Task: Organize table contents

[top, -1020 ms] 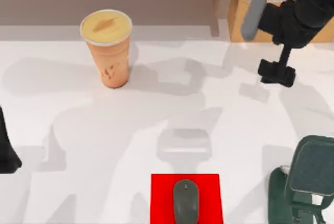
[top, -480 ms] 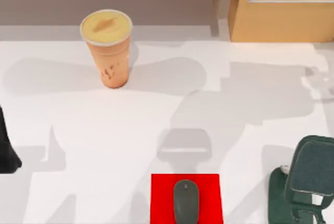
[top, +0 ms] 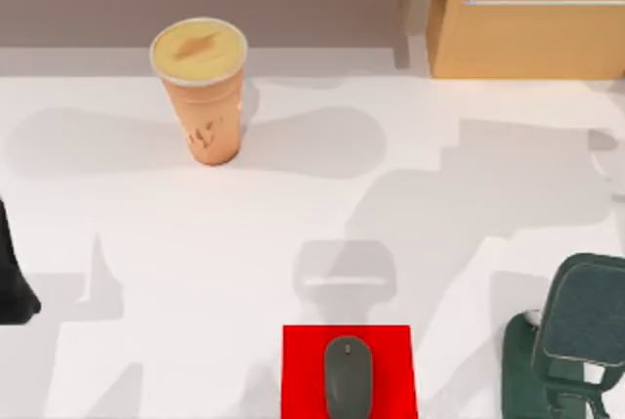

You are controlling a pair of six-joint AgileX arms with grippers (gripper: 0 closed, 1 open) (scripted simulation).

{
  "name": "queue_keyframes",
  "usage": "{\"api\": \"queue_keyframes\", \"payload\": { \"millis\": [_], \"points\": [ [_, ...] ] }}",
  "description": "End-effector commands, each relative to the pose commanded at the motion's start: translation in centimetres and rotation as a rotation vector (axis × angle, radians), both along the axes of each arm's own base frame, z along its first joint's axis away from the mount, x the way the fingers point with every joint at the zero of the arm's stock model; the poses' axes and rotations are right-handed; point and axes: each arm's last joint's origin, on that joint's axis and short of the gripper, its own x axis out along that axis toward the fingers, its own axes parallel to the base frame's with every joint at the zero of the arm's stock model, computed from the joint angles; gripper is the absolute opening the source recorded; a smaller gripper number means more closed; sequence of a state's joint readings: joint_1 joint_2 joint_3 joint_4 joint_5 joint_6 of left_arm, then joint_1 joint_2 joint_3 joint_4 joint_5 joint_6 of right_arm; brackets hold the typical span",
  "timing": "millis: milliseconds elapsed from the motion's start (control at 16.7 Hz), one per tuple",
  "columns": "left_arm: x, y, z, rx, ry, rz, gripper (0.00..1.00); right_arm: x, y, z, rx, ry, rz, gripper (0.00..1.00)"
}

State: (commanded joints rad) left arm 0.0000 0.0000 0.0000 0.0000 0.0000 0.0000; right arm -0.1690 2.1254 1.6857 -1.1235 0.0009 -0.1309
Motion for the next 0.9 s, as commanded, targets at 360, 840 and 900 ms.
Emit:
{"api": "queue_keyframes", "payload": {
  "millis": [360,840,900],
  "points": [
    [0.0,0.0,0.0,0.0,0.0,0.0,1.0,0.1,-0.2,-3.9,0.0,0.007,-0.005,1.0],
    [0.0,0.0,0.0,0.0,0.0,0.0,1.0,0.0,-0.2,-7.2,0.0,0.008,-0.006,1.0],
    [0.0,0.0,0.0,0.0,0.0,0.0,1.0,0.0,-0.2,-7.2,0.0,0.008,-0.006,0.92]
  ]
}}
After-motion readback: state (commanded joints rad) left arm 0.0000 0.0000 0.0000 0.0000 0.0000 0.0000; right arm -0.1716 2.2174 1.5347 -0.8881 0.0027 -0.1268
